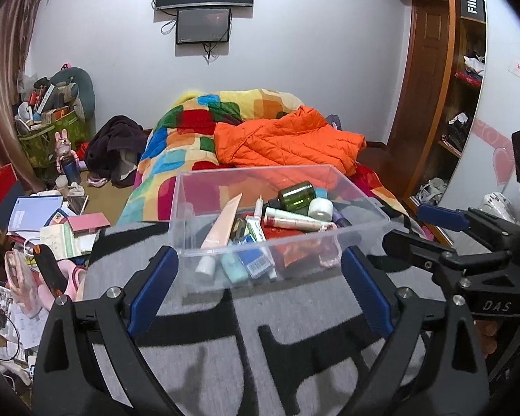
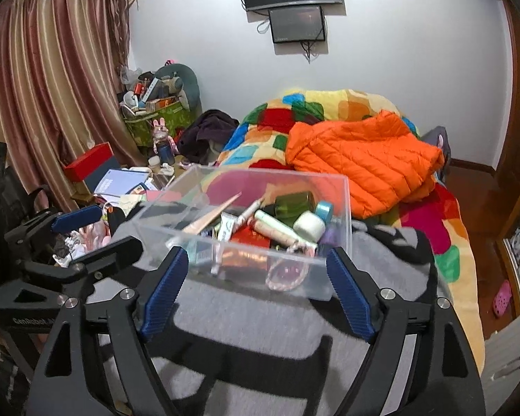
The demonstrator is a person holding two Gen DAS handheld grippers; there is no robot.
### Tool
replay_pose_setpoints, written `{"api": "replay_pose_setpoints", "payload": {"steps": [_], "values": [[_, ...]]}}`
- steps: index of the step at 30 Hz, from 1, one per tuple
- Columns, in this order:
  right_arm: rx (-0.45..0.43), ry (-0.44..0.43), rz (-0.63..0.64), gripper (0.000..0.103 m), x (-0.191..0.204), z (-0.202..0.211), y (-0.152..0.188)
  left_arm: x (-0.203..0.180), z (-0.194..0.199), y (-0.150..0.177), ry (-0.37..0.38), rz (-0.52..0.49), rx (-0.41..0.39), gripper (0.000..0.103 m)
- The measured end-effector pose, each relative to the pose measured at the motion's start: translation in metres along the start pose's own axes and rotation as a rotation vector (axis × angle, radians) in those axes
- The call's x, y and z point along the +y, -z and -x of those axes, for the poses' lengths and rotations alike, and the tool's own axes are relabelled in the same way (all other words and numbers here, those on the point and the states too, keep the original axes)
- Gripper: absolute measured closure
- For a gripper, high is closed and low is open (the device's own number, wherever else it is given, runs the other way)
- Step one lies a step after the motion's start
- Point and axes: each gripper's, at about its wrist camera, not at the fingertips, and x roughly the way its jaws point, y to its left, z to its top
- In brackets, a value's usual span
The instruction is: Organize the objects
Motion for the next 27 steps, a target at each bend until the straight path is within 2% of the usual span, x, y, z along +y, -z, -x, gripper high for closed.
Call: {"api": "replay_pose_setpoints", "payload": {"steps": [9, 27], "values": [[0.023, 0.008, -0.011, 0.023, -0.001, 0.001, 0.014, 0.0, 0.001, 0.015, 0.006, 0.019, 0.03, 0.007], [0.036, 0.0, -0.02, 0.023, -0.001, -0.001, 0.016, 0.001, -0.005, 0.019, 0.01, 0.028, 0.05, 0.007]]}}
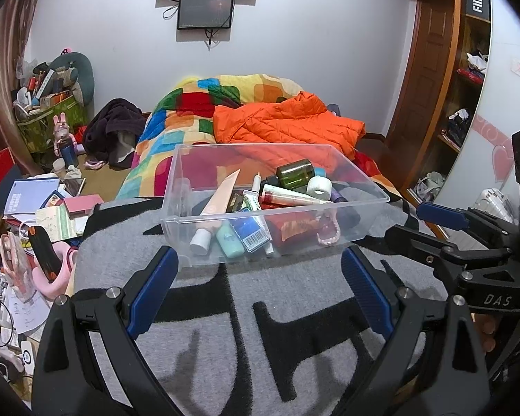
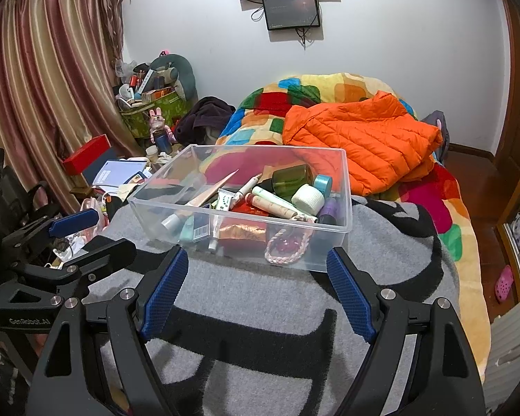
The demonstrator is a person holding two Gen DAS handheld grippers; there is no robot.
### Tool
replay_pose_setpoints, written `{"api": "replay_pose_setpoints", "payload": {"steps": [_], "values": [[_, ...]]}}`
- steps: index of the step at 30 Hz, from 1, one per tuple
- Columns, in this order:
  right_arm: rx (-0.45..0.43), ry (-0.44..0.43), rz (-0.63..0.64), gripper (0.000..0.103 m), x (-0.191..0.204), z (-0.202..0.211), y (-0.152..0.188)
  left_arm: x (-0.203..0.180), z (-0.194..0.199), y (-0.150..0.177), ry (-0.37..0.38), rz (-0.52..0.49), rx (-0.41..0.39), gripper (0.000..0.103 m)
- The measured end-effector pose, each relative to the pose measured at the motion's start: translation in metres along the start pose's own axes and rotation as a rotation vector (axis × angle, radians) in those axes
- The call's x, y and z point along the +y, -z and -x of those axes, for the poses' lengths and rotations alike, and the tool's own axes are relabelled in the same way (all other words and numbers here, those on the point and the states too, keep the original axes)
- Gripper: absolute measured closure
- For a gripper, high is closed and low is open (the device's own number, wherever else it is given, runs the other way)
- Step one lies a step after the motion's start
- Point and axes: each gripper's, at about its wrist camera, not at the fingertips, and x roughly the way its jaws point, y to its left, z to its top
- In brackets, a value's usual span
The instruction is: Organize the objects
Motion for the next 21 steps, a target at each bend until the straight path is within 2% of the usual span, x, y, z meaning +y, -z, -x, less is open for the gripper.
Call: {"api": "replay_pose_setpoints", "payload": {"steps": [21], "values": [[0.003, -0.005, 0.003, 0.023, 0.0013, -0.0023, 0.0002, -0.0009, -0.0028, -0.002, -0.001, 0.002, 0.004, 0.007]]}}
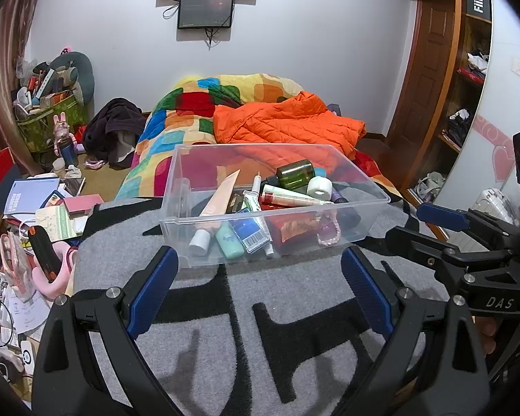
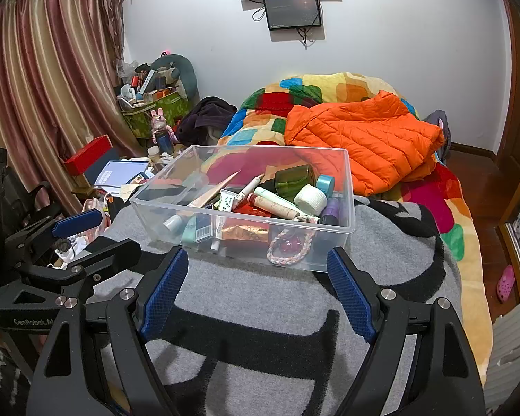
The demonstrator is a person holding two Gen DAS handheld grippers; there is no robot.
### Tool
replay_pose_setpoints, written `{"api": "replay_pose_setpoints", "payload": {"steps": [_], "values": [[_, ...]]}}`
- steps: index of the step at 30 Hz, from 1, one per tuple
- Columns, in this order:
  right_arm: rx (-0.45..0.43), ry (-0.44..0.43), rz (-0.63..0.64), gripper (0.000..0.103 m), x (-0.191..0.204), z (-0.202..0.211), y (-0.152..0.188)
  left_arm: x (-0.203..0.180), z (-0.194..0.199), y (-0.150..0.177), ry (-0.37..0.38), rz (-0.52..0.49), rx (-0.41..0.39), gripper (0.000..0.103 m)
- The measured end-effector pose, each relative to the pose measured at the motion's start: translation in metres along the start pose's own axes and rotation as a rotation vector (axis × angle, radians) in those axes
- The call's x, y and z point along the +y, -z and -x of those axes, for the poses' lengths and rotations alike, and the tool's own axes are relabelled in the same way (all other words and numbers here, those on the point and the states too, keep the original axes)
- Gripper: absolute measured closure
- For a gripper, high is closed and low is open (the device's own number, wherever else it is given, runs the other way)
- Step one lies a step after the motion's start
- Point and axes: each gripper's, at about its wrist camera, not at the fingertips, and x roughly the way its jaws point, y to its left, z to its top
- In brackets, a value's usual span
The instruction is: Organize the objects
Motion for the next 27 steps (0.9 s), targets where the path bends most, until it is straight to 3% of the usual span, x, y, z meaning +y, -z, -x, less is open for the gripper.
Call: {"api": "replay_pose_setpoints", "payload": {"steps": [27], "values": [[0.001, -0.004, 0.0, 0.022, 0.0026, 0.001, -0.0032, 0.0038, -0.0003, -0.0016, 0.01, 0.026, 0.005, 0.004]]}}
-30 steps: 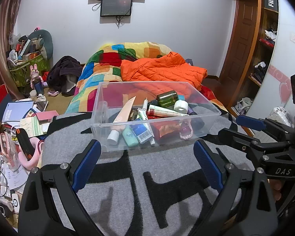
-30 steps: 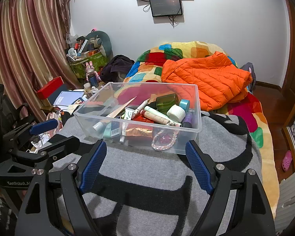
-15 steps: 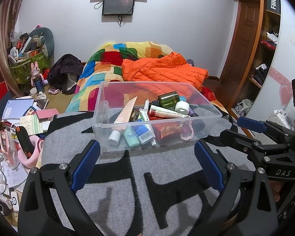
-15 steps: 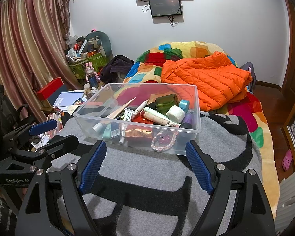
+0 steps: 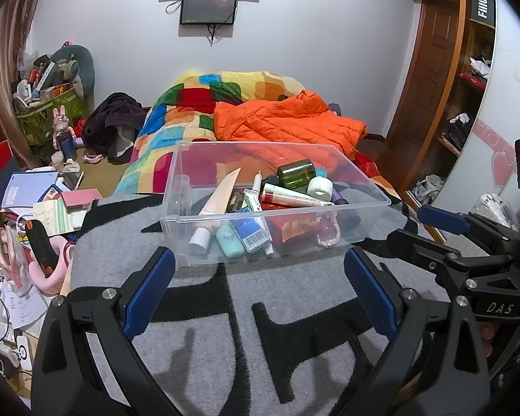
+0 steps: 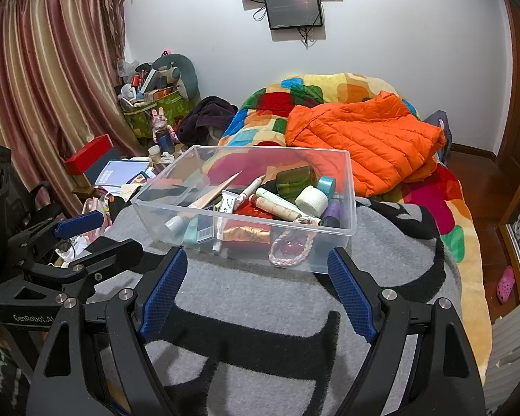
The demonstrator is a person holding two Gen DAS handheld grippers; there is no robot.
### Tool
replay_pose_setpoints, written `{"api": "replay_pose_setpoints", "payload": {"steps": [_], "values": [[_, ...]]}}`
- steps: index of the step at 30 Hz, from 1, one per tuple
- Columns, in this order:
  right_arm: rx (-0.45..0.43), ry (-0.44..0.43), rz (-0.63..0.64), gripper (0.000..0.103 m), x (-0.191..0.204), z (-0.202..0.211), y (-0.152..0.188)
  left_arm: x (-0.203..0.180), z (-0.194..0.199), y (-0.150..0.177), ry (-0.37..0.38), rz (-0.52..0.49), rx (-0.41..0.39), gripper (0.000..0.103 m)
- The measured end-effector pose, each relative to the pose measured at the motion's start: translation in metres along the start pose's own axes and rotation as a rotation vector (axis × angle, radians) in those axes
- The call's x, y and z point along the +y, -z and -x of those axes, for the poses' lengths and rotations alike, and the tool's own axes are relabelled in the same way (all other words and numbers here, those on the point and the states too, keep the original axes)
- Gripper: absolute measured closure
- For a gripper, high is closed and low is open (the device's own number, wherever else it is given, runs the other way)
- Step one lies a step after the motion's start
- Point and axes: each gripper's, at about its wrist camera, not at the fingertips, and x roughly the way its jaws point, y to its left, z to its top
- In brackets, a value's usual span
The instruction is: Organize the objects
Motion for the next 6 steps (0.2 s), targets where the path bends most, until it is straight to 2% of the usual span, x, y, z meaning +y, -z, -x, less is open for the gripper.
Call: {"api": "replay_pose_setpoints", "payload": {"steps": [6], "values": [[0.002, -0.003, 0.0, 0.022, 0.0, -0.0006, 0.0012, -0.0018, 0.0043, -0.0009, 0.004, -0.007, -0.012, 0.004]]}}
